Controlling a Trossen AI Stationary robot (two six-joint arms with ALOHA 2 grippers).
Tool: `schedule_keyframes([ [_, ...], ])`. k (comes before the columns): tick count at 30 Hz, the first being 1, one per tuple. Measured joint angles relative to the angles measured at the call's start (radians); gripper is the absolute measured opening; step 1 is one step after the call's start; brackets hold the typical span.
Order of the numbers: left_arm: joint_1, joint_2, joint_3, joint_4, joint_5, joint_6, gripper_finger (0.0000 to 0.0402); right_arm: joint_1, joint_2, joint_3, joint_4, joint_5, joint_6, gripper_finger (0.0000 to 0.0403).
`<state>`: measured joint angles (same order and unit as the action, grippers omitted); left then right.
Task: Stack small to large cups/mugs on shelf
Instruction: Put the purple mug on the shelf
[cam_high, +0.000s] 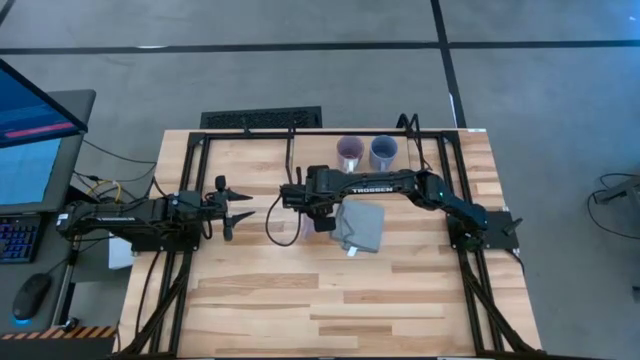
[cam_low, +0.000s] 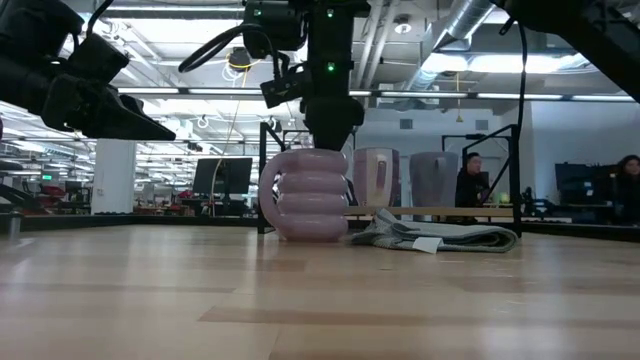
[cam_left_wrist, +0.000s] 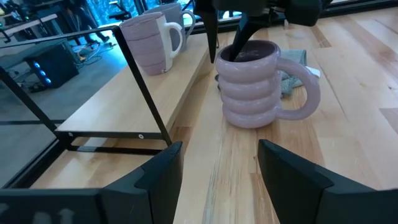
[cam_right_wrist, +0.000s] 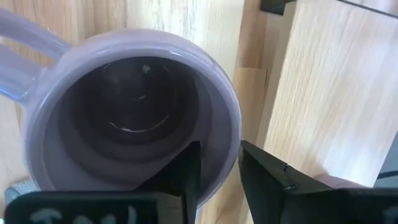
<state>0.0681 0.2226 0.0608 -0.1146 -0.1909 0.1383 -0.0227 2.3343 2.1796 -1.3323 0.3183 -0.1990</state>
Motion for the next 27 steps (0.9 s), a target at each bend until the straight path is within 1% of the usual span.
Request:
schedule_keyframes([
  [10, 0.000, 0.000, 0.000, 0.000, 0.000, 0.000, 0.0199, 0.000, -0.001, 0.000, 0.000, -0.001, -0.020, 0.0131],
  [15, 0.000, 0.000, 0.000, 0.000, 0.000, 0.001, 0.0199, 0.001, -0.001, 0.000, 0.001, 0.004, -0.039, 0.0149],
  [17, 0.000, 0.000, 0.000, 0.000, 0.000, 0.001, 0.0199, 0.006, -0.001, 0.003, -0.001, 0.027, -0.037, 0.0159],
  [21, 0.000, 0.000, 0.000, 0.000, 0.000, 0.001, 0.0199, 0.016, -0.002, 0.045, -0.003, 0.076, -0.024, 0.0176],
  [25, 0.000, 0.000, 0.000, 0.000, 0.000, 0.001, 0.0199, 0.016, -0.002, 0.104, -0.014, 0.075, 0.040, 0.0187],
  [27, 0.000, 0.000, 0.000, 0.000, 0.000, 0.001, 0.0199, 0.016, -0.003, 0.137, -0.047, 0.075, 0.094, 0.0190],
])
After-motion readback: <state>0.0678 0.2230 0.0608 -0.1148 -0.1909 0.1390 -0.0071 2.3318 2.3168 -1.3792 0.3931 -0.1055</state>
